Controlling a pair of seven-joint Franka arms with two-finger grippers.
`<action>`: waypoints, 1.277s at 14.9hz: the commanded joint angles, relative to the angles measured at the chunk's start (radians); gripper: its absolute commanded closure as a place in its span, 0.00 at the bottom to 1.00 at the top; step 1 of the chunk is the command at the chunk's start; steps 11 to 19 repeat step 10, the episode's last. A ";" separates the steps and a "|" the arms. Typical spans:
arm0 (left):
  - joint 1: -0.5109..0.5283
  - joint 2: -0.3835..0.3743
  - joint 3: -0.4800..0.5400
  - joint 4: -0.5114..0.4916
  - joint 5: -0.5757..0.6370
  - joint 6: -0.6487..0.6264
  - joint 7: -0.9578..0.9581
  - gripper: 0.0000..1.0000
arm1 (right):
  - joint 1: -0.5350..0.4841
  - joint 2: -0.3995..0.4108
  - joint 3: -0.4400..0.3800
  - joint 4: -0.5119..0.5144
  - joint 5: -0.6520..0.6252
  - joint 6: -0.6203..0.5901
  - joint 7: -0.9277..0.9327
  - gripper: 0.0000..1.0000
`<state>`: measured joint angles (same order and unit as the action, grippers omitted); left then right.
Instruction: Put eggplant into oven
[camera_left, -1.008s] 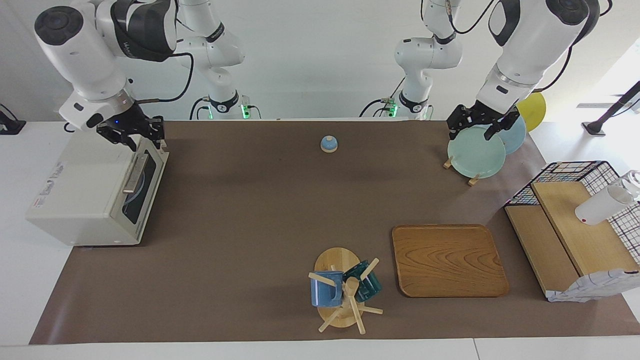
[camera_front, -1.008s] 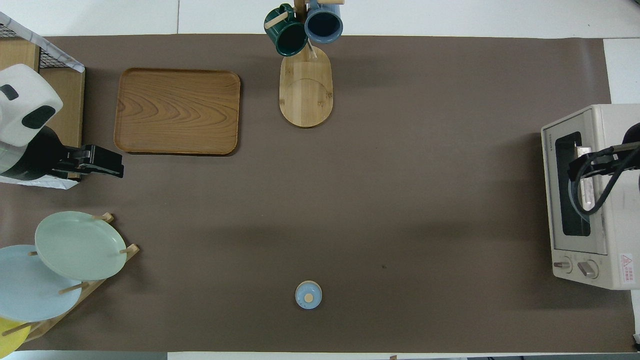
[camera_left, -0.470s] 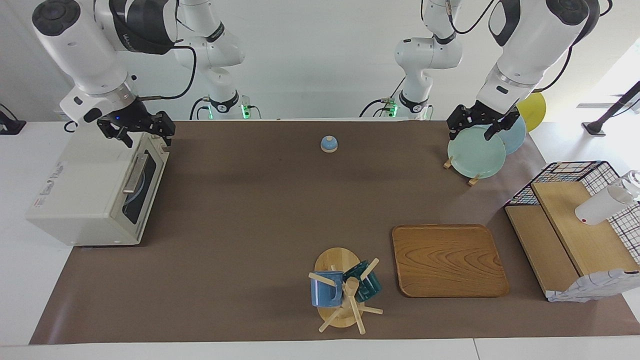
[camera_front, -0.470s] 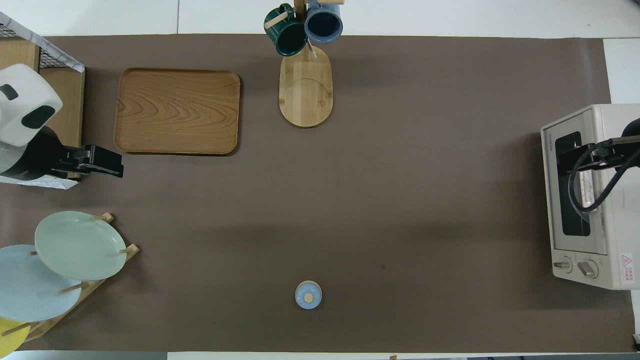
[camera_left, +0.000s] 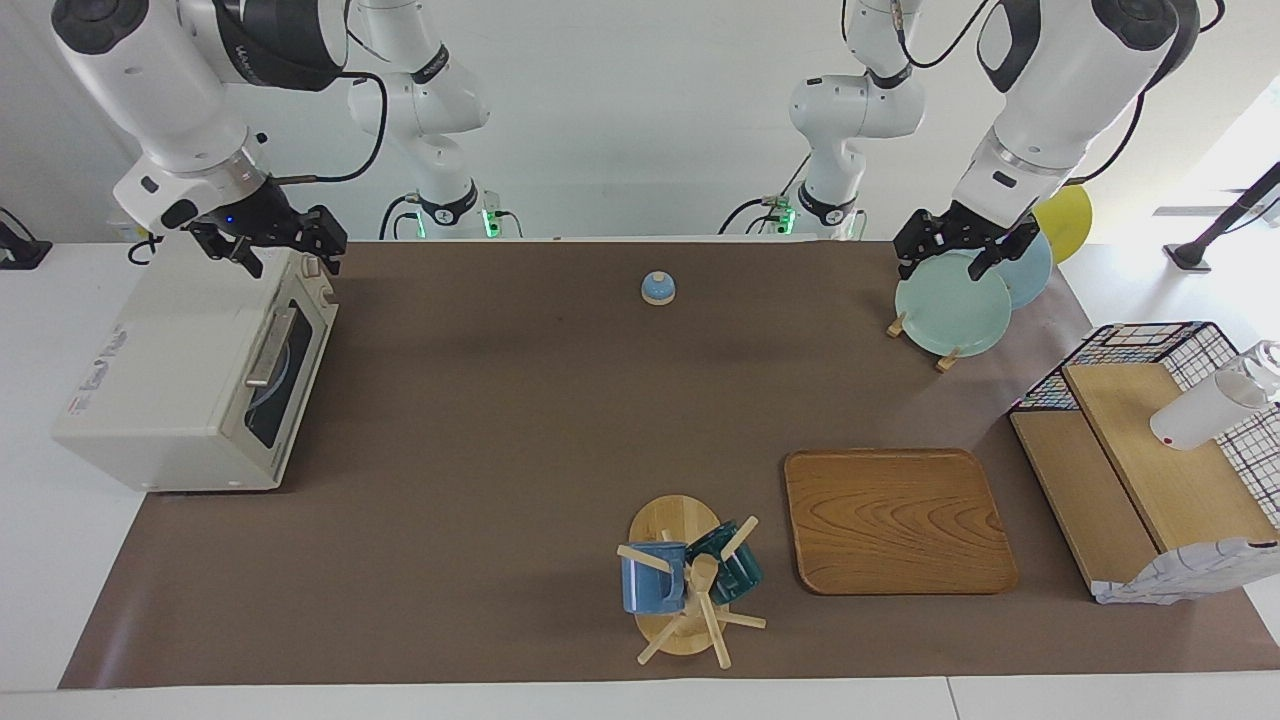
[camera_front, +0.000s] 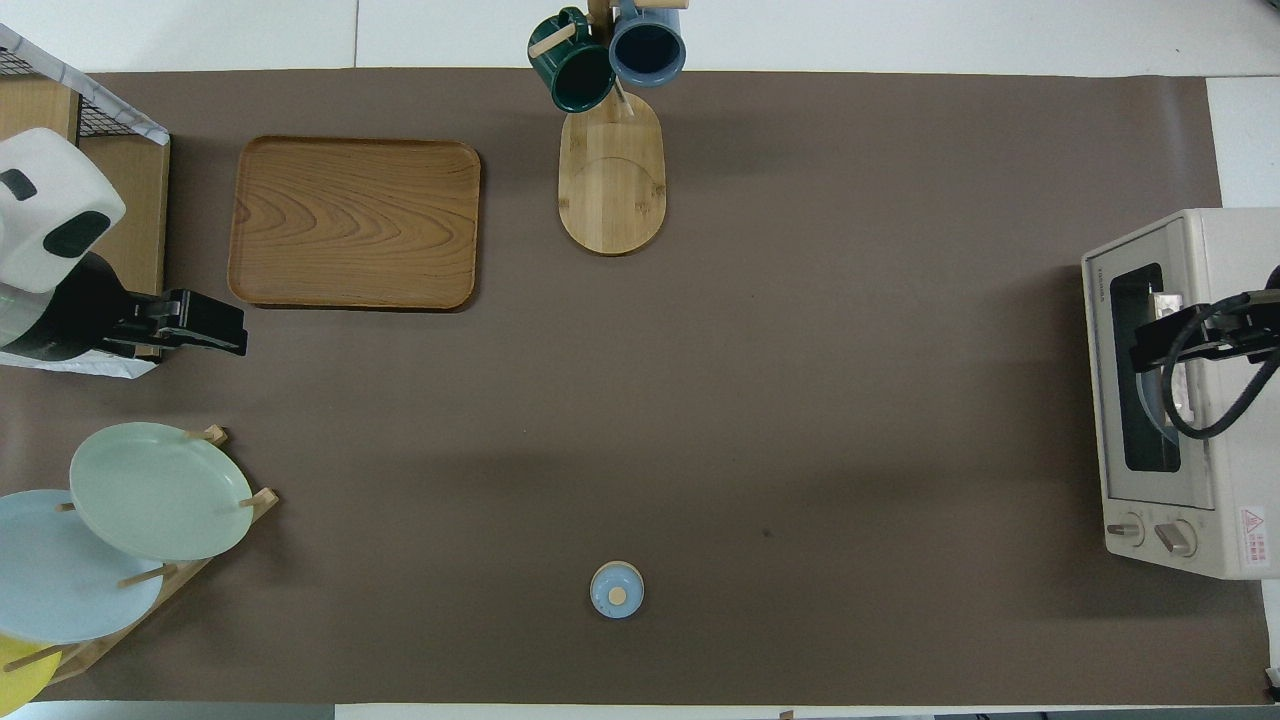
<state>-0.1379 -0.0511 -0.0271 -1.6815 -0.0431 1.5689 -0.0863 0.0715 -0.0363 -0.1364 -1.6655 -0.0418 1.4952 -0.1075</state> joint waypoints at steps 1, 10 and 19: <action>0.001 -0.010 0.000 -0.007 0.020 0.003 0.000 0.00 | -0.015 -0.020 0.005 -0.008 0.019 -0.006 0.009 0.00; 0.001 -0.010 0.000 -0.007 0.020 0.003 0.000 0.00 | -0.018 -0.025 0.037 -0.013 0.022 0.022 0.006 0.00; 0.001 -0.010 0.000 -0.007 0.020 0.003 0.000 0.00 | -0.018 -0.025 0.037 -0.013 0.022 0.022 0.006 0.00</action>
